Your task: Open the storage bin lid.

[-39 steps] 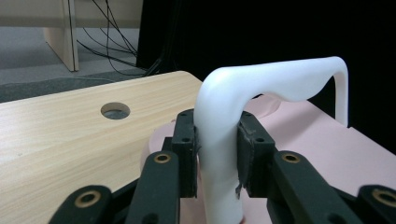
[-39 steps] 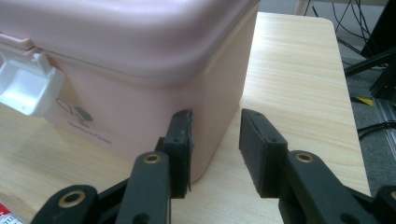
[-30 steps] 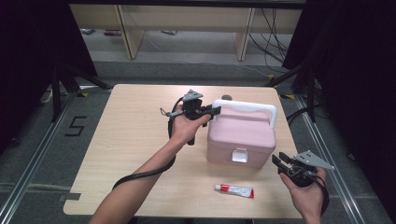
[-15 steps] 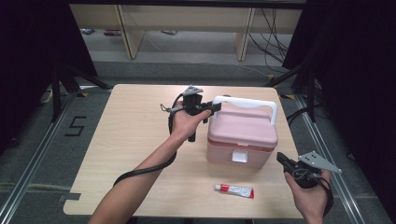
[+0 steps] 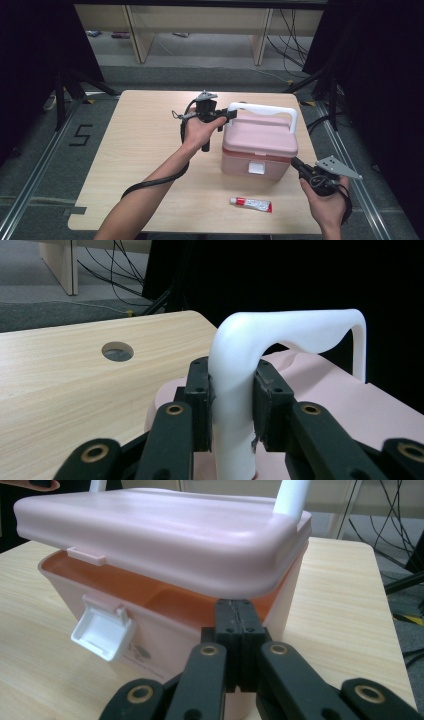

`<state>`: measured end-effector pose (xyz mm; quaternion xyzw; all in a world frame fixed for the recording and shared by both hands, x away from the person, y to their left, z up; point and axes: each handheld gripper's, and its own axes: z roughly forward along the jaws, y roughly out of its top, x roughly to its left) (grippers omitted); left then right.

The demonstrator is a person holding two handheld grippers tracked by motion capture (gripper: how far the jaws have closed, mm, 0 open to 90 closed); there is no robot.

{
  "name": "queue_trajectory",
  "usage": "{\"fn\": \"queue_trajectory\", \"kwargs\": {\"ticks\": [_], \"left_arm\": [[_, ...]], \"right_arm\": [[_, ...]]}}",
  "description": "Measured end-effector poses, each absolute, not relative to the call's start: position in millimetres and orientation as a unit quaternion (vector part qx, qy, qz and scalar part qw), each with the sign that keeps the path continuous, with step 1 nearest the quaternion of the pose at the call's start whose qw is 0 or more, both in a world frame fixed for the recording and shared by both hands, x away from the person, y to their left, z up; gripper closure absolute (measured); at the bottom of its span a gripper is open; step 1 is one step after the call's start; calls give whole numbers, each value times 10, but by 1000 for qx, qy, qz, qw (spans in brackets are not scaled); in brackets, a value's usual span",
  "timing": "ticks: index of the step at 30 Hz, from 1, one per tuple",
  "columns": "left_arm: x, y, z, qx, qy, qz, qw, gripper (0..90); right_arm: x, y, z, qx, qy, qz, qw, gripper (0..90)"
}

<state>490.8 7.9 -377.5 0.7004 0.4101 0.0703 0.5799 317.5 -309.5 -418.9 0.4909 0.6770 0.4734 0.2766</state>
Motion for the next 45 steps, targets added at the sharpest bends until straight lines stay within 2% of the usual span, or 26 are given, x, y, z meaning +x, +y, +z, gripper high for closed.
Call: {"fn": "queue_trajectory", "kwargs": {"ticks": [3, 7, 10, 14, 15, 20, 25, 32, 36, 45], "left_arm": [[4899, 94, -3773, 701, 407, 75, 581, 692], [4747, 202, -3758, 697, 394, 110, 589, 561], [4659, 256, -3740, 694, 382, 126, 597, 542], [4339, 416, -3737, 700, 329, 168, 610, 622], [4292, 435, -3757, 703, 323, 171, 610, 653], [4065, 540, -3918, 708, 304, 143, 621, 773], [3902, 562, -4046, 725, 289, 136, 610, 853], [3820, 514, -4155, 728, 299, 108, 608, 892], [3781, 434, -4158, 737, 270, 124, 607, 895], [3733, 203, -4234, 748, 239, 109, 609, 896]], "right_arm": [[3206, -3099, -4178, 475, 681, 475, 293, 900], [3213, -3102, -4147, 475, 678, 477, 296, 900], [3219, -3096, -4144, 477, 678, 476, 293, 900], [3233, -3101, -4118, 466, 677, 477, 313, 900], [3221, -3082, -4111, 475, 672, 482, 300, 900], [3229, -3077, -4079, 474, 670, 480, 309, 900], [3235, -3076, -4033, 474, 671, 479, 308, 900], [3263, -3056, -4010, 476, 670, 477, 311, 900], [3290, -3040, -3986, 468, 671, 479, 319, 900], [3318, -3025, -3925, 471, 668, 483, 314, 900]]}}
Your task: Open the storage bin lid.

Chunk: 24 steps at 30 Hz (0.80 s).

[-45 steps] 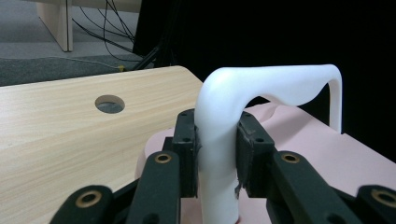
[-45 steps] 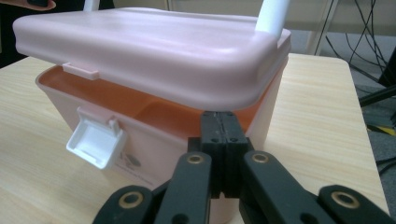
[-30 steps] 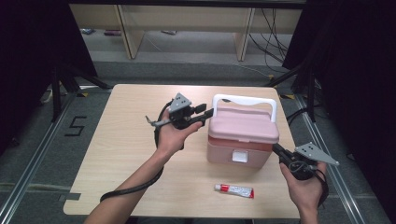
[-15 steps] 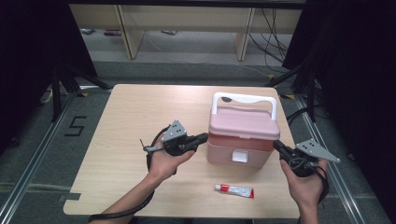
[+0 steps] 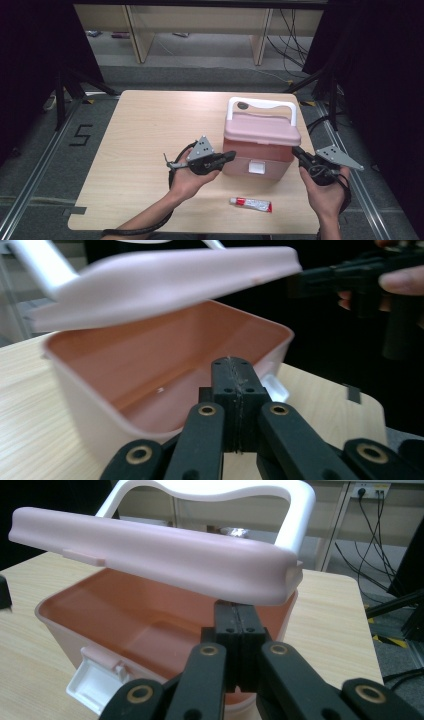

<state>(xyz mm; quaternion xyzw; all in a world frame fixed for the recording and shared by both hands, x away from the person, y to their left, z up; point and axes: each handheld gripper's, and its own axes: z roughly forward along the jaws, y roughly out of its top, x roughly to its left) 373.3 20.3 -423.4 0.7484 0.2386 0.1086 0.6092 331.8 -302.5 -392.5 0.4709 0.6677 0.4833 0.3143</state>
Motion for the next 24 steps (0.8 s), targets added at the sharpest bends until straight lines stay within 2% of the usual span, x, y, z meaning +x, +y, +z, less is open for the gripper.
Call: {"fn": "queue_trajectory", "kwargs": {"ticks": [9, 12, 17, 24], "left_arm": [[3721, -118, -4368, 776, 179, 99, 597, 896], [3713, -182, -4400, 778, 174, 91, 596, 895], [3700, -332, -4489, 784, 156, 88, 594, 895], [3742, -431, -4509, 789, 145, 113, 586, 895]], "right_arm": [[3353, -3011, -3868, 464, 665, 483, 330, 900], [3356, -2998, -3864, 473, 660, 487, 321, 900], [3395, -3003, -3842, 462, 663, 486, 332, 900], [3424, -2997, -3783, 462, 661, 486, 337, 900]]}}
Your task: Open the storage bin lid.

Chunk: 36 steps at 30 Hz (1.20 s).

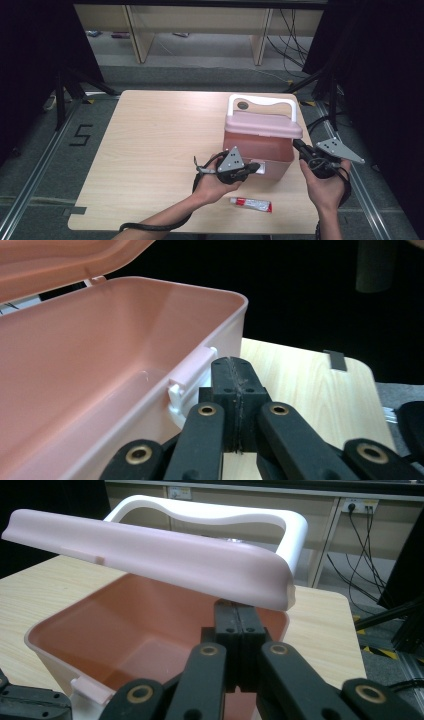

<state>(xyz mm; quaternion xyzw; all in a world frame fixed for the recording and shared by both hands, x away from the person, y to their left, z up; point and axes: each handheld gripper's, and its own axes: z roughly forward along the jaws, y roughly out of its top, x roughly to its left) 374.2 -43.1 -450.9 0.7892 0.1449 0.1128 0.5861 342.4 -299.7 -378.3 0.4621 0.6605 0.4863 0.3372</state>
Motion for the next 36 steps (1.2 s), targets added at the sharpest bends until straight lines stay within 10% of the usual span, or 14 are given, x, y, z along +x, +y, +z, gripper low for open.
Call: {"fn": "queue_trajectory", "kwargs": {"ticks": [36], "left_arm": [[3767, -537, -4614, 794, 139, 135, 576, 894]], "right_arm": [[3682, -2960, -3554, 448, 648, 488, 374, 900]]}}
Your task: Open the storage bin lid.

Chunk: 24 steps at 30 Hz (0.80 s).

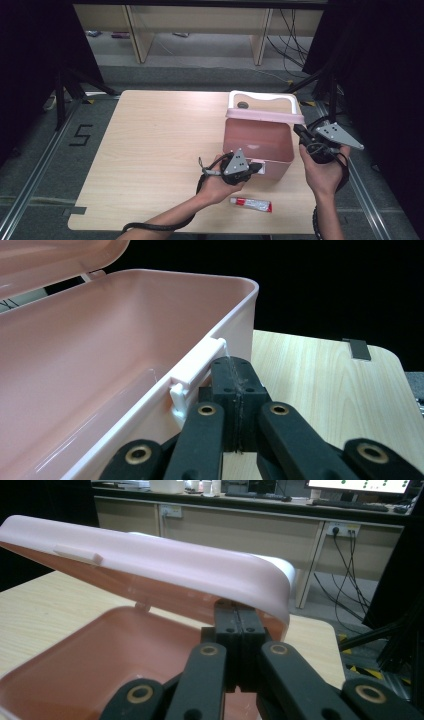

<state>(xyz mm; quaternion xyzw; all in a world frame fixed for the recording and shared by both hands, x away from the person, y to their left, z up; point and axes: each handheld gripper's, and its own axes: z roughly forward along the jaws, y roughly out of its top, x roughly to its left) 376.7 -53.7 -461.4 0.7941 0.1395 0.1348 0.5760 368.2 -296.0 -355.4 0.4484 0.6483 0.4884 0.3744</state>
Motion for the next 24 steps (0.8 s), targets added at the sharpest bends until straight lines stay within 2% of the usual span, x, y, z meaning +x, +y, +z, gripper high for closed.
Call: {"fn": "queue_trajectory", "kwargs": {"ticks": [24], "left_arm": [[3781, -542, -4611, 794, 145, 127, 576, 893]], "right_arm": [[4026, -2884, -3424, 466, 627, 492, 384, 900]]}}
